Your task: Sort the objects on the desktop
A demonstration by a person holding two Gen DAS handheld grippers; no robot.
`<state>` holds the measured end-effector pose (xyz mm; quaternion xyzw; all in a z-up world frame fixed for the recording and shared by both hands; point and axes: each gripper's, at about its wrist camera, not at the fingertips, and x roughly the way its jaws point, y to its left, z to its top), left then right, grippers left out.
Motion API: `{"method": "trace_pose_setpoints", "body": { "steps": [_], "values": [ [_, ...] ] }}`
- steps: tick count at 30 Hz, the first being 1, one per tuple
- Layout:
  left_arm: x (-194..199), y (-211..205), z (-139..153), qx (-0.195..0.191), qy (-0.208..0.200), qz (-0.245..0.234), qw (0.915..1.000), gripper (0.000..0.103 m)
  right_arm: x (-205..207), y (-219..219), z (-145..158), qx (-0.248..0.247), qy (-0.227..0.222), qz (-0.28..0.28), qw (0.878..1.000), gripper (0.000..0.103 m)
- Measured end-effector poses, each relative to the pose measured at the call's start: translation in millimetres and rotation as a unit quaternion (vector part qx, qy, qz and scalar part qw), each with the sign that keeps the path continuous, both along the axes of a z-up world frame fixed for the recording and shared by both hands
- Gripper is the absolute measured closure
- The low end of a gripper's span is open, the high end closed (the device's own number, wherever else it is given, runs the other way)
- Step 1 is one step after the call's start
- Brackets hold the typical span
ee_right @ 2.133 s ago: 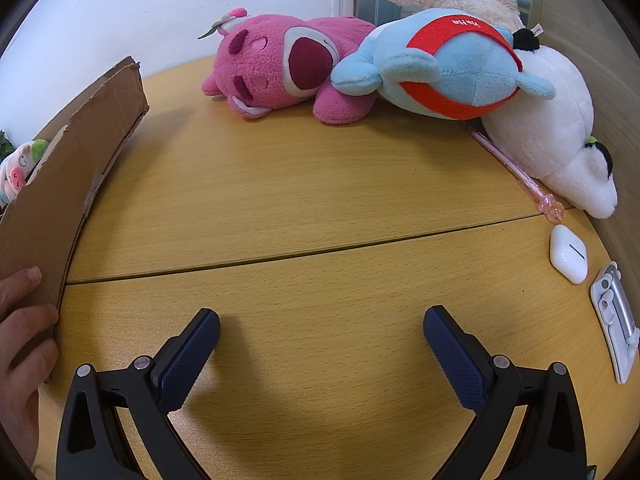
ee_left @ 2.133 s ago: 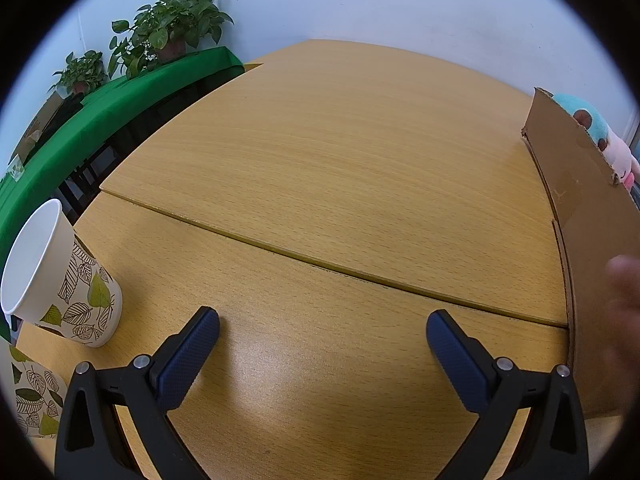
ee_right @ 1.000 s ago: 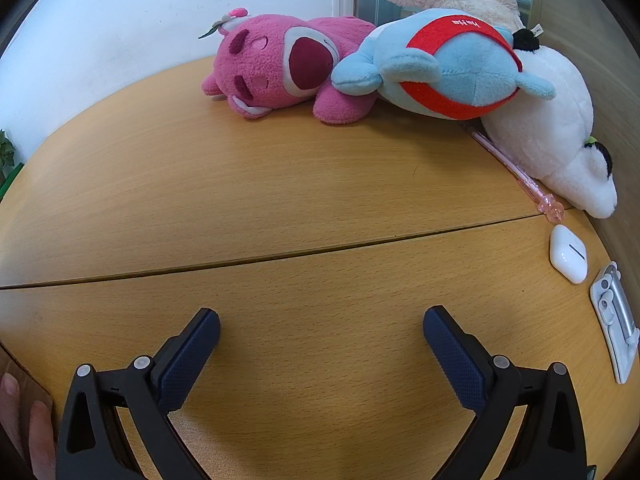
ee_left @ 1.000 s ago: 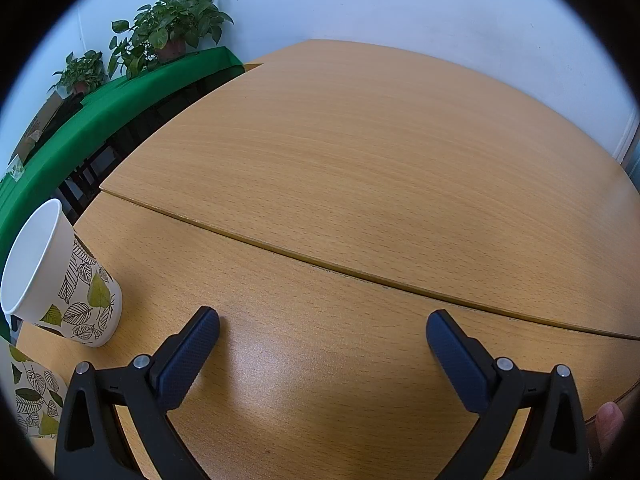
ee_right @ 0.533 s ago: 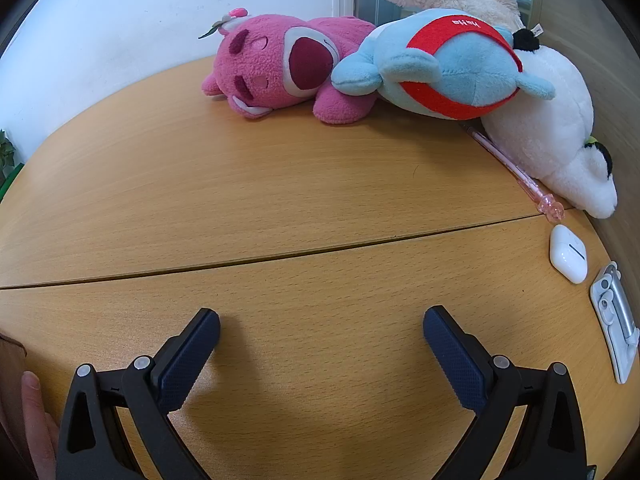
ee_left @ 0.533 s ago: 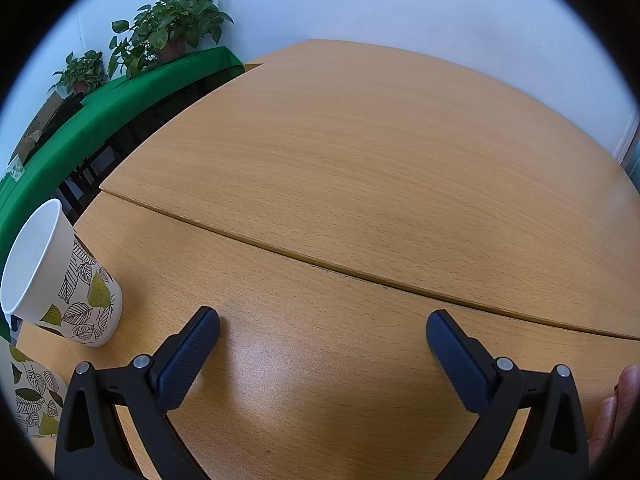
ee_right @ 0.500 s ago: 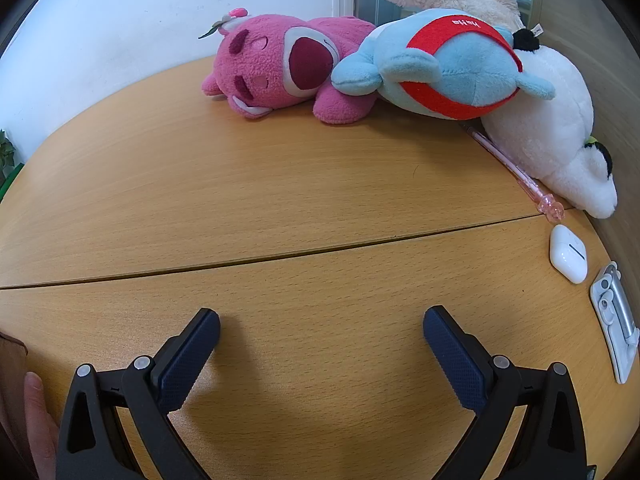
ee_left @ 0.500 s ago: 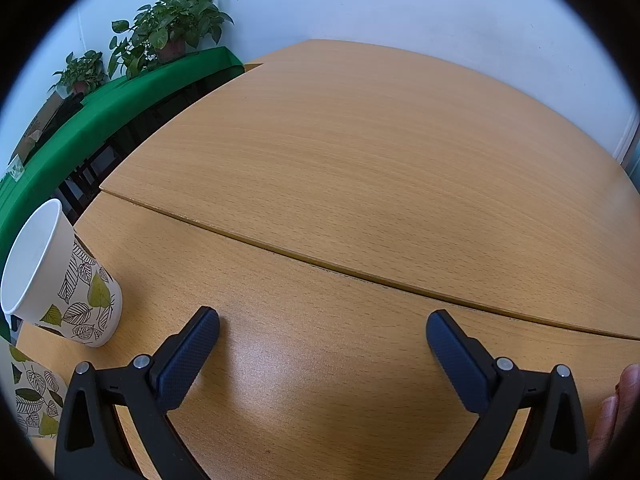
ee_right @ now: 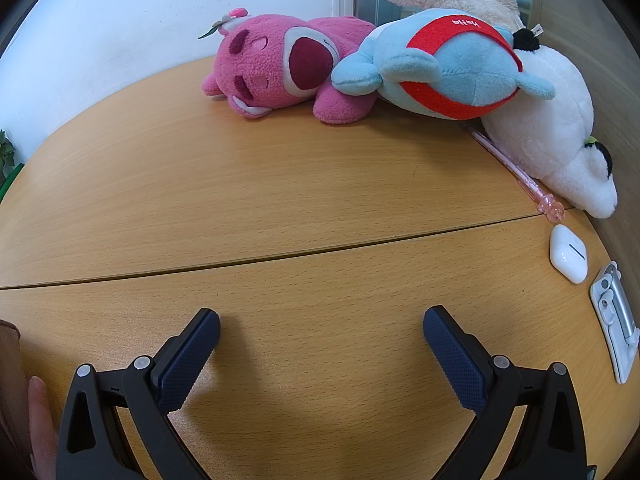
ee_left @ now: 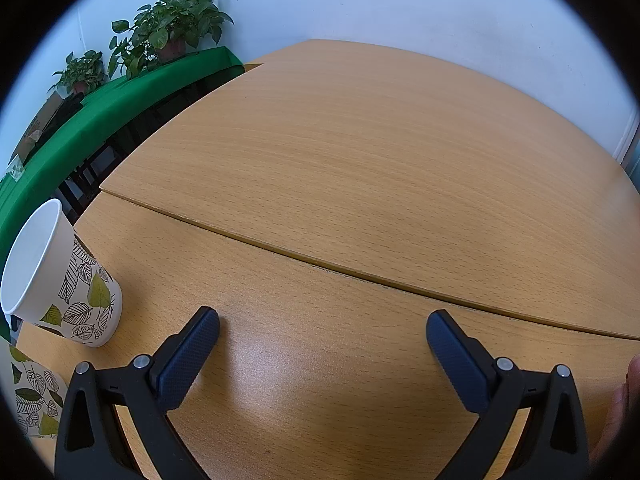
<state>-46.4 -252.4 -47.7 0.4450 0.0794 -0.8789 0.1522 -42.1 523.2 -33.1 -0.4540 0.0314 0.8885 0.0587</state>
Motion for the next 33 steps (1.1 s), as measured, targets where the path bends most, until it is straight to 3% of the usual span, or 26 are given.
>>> {"method": "trace_pose_setpoints", "body": {
  "steps": [33],
  "values": [
    [0.3, 0.0, 0.4, 0.0, 0.0, 0.001, 1.0, 0.0, 0.2, -2.7, 2.5, 0.001, 0.0, 0.0, 1.0, 0.0]
  ]
}}
